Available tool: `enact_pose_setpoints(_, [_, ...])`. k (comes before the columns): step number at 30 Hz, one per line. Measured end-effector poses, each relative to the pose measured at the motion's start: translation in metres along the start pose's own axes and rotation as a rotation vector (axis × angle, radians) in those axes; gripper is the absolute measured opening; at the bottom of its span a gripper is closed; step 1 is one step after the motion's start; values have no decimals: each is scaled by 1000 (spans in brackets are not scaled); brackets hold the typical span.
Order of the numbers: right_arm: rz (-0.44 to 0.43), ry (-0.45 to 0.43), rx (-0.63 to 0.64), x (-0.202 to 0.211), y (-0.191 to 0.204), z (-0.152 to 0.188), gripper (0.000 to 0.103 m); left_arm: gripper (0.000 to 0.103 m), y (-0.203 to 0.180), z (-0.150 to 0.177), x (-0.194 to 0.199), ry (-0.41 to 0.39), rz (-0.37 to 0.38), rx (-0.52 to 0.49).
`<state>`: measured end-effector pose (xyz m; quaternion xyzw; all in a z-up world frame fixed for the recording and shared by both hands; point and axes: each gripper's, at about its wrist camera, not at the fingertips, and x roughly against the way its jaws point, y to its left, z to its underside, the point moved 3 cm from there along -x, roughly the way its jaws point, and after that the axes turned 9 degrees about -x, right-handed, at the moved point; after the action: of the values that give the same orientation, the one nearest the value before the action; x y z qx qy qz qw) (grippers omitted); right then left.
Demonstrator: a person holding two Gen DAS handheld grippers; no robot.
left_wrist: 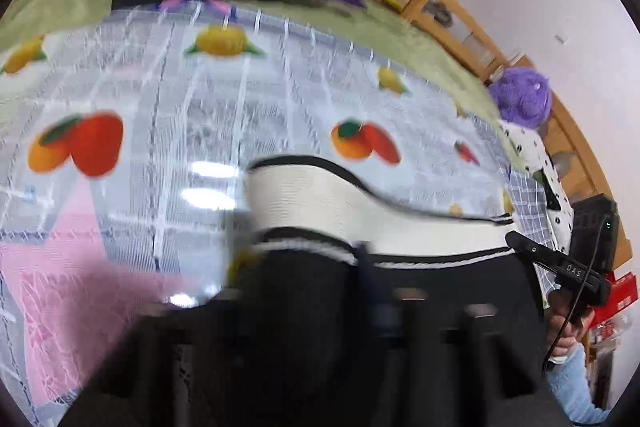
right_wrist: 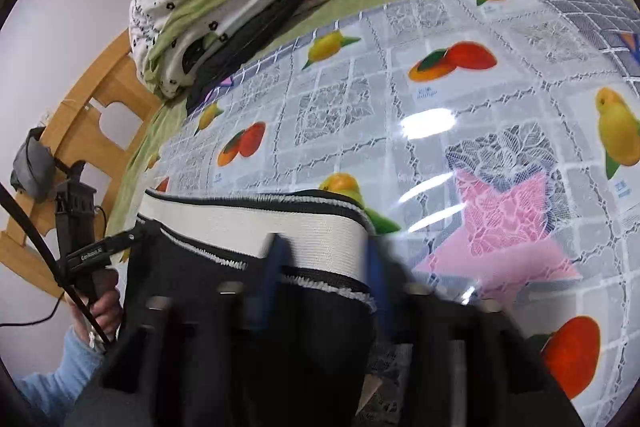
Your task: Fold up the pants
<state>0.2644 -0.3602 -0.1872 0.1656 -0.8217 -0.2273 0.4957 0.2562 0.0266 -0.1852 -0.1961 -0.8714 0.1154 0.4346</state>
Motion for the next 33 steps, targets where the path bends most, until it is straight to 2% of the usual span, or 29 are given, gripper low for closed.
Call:
enact_pose_setpoints(3, [-30,-141,42,28,20,-5,18,24,-6,-6,17,-60,16,-13])
enact_pose_setpoints(4, [20,-163,106,30,31,-4,18,24,-4,-4,13,-51,10,-29])
enact_pose_setpoints(5, [89,-151,146,20,34,-2,18,25,0,0,3,-20,-9,-20])
enact_pose_setpoints(6, [110,-124,141,9,29,1,18,27,6,6,-7,16,-19,16])
enact_pose_setpoints(8, [126,-33,62,-20,8,4,21,32,6,6,-6,9,-29,23])
enact_pose_setpoints(9, [106,-26,41,-19,4,2,23,38,1,3,1,8,-67,-1])
enact_pose_setpoints(10, [83,-25,20,-13,3,-2,25,41,-2,1,6,6,-98,-21])
enact_pose_setpoints(12, [134,-53,32,1,7,-5,32,41,-13,-5,23,-38,-189,-82])
enact_pose_setpoints(14, [155,-126,58,21,15,-3,36,43,-18,-11,35,-99,-204,-119])
enact_pose_setpoints(15, [138,-141,66,28,17,-2,44,43,-22,-19,33,-100,-198,-129])
enact_pose_setpoints(16, [123,-149,79,31,20,-1,45,43,-21,-24,29,-78,-194,-121])
enact_pose_setpoints(17, [147,-146,82,26,21,-5,45,43,-19,-30,20,-51,-199,-103])
enact_pose_setpoints(18, [169,-118,69,14,20,-11,25,29,-16,-34,13,-40,-222,-97])
enact_pose_setpoints(19, [177,-90,60,6,18,-12,10,10,-11,-37,5,-15,-288,-97])
enact_pose_setpoints(20, [197,-28,47,-12,13,-14,8,7,-9,-39,-1,-5,-313,-110])
enact_pose_setpoints(21, [241,-21,63,-21,11,-14,4,2,-6,-39,0,-32,-308,-109])
enact_pose_setpoints(23, [291,-72,112,-22,16,-12,2,2,3,-37,12,-73,-362,-96])
enact_pose_setpoints(26, [269,-108,95,-6,15,-16,0,2,2,-31,19,-62,-293,-84])
enact_pose_setpoints(27, [273,-107,85,-4,11,-16,4,2,-1,-28,21,-60,-297,-96])
enact_pose_setpoints(29, [247,-96,43,3,5,-13,5,2,-7,-22,25,-52,-299,-111])
enact_pose_setpoints(30, [234,-97,30,6,3,-10,7,6,-11,-19,26,-37,-296,-116])
enact_pose_setpoints(31, [224,-100,19,10,2,-6,10,16,-16,-15,27,-27,-296,-121])
enact_pose_setpoints(32, [216,-103,8,17,0,-1,21,23,-19,-12,29,-22,-296,-124])
enact_pose_setpoints(33, [205,-109,-7,24,-2,5,38,37,-20,-8,29,-23,-298,-122])
